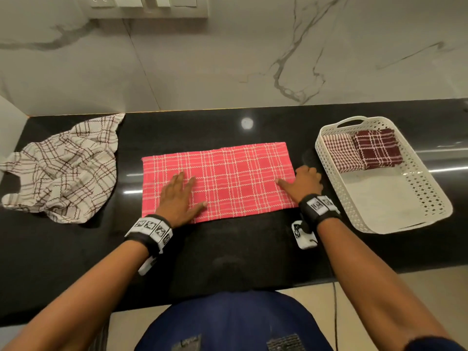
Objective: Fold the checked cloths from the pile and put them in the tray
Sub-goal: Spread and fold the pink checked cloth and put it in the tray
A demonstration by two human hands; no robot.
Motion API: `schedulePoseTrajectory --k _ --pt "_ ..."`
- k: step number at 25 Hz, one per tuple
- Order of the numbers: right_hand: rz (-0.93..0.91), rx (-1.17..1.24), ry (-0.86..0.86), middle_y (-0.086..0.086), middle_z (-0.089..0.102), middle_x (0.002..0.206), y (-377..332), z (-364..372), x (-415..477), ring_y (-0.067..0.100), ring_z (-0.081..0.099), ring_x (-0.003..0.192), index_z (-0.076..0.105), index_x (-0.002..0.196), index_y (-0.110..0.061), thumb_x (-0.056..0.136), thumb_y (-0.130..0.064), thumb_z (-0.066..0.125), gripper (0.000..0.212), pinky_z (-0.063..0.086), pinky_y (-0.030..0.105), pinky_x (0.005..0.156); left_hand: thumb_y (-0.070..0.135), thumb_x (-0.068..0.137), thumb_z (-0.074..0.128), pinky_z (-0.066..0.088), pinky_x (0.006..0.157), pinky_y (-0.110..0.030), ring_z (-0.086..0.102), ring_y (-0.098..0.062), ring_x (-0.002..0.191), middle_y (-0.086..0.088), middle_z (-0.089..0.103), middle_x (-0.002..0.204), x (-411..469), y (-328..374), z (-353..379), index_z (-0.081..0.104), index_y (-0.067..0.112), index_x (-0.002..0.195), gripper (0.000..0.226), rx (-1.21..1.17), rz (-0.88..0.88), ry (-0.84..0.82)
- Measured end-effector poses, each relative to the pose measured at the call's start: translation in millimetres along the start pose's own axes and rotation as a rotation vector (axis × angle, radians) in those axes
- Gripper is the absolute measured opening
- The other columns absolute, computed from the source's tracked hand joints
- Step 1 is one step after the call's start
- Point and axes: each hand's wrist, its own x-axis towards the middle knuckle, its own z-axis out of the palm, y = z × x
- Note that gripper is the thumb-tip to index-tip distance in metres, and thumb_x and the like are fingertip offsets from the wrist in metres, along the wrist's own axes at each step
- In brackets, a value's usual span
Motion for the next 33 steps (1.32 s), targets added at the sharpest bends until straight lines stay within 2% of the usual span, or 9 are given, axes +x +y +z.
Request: schedulePoseTrajectory --k 3,6,9,11,14,17,21,30,33 --pt "0.018 0.077 -0.179 0.018 0.058 0.125 -21 -10 15 0.037 0.054 0.12 0.065 0.116 -0.007 0.08 -0.054 0.072 0.06 0.05 0.044 0.097 0.084 0.078 0.039 -0.005 0.118 -0.058 -0.016 -0.03 0.15 -0.005 -0.021 0.162 19 33 2 -0.009 0.035 0.154 0.103 0.066 0.049 -0.07" --pt "-0.061 0.414 -0.198 0.004 0.066 0.074 -11 -9 11 0.028 0.068 0.078 0.064 0.07 -0.011 0.078 -0.022 0.077 0.018 0.047 0.026 0.057 0.088 0.075 0.037 -0.012 0.115 -0.06 -0.024 -0.031 0.147 -0.005 -0.03 0.159 22 41 10 -0.017 0.036 0.153 0.108 0.095 0.019 -0.125" --pt "0.003 0.844 -0.249 0.012 0.072 0.086 7 -7 6 0.033 0.07 0.082 0.068 0.083 -0.007 0.079 -0.005 0.078 0.011 0.057 0.04 0.074 0.088 0.074 0.038 -0.011 0.117 -0.059 -0.023 -0.03 0.148 -0.004 -0.029 0.159 20 45 7 -0.015 0.036 0.153 0.108 0.069 0.038 -0.152" --pt "0.01 0.991 -0.158 0.018 0.072 0.103 4 -14 6 0.034 0.07 0.093 0.065 0.103 -0.004 0.087 -0.015 0.075 0.022 0.057 0.047 0.085 0.084 0.078 0.041 -0.003 0.12 -0.056 -0.013 -0.028 0.151 -0.003 -0.015 0.164 17 45 2 -0.001 0.034 0.156 0.102 0.006 0.087 -0.095" --pt "-0.16 0.887 0.034 0.003 0.071 0.097 -37 -20 -7 0.016 0.069 0.086 0.065 0.102 -0.016 0.089 -0.033 0.068 0.021 0.055 0.034 0.077 0.063 0.087 0.055 0.015 0.12 -0.05 0.016 -0.028 0.149 -0.006 0.021 0.162 6 25 -6 0.027 0.029 0.152 0.079 -0.162 0.066 0.107" --pt "-0.36 0.728 -0.014 -0.009 0.064 0.085 -102 6 -35 0.007 0.061 0.073 0.059 0.095 -0.022 0.093 -0.034 0.059 0.013 0.042 0.025 0.061 0.047 0.088 0.065 0.027 0.117 -0.05 0.031 -0.029 0.14 -0.008 0.039 0.151 -9 -21 -15 0.041 0.024 0.145 0.066 -0.221 -0.08 0.194" --pt "-0.438 0.482 -0.216 0.012 0.064 0.09 -132 58 -52 0.026 0.058 0.078 0.054 0.101 -0.008 0.101 -0.025 0.051 0.017 0.041 0.033 0.064 0.05 0.087 0.064 0.029 0.117 -0.049 0.028 -0.029 0.141 -0.006 0.035 0.152 -16 -35 -13 0.042 0.026 0.145 0.067 -0.121 -0.128 0.148" --pt "-0.404 0.383 -0.144 0.01 0.065 0.097 -29 7 -4 0.026 0.061 0.087 0.056 0.105 -0.008 0.103 -0.036 0.049 0.029 0.042 0.032 0.071 0.057 0.086 0.059 0.03 0.115 -0.049 0.026 -0.026 0.142 -0.001 0.029 0.155 15 79 5 0.036 0.032 0.146 0.069 -0.101 -0.031 0.081" --pt "-0.486 0.366 -0.058 0.0 0.062 0.084 -38 -9 -11 0.017 0.06 0.073 0.054 0.103 -0.017 0.101 -0.033 0.052 0.017 0.039 0.029 0.066 0.046 0.092 0.057 0.033 0.114 -0.047 0.03 -0.027 0.139 -0.002 0.036 0.151 19 78 -2 0.046 0.027 0.141 0.054 -0.175 0.01 0.061"
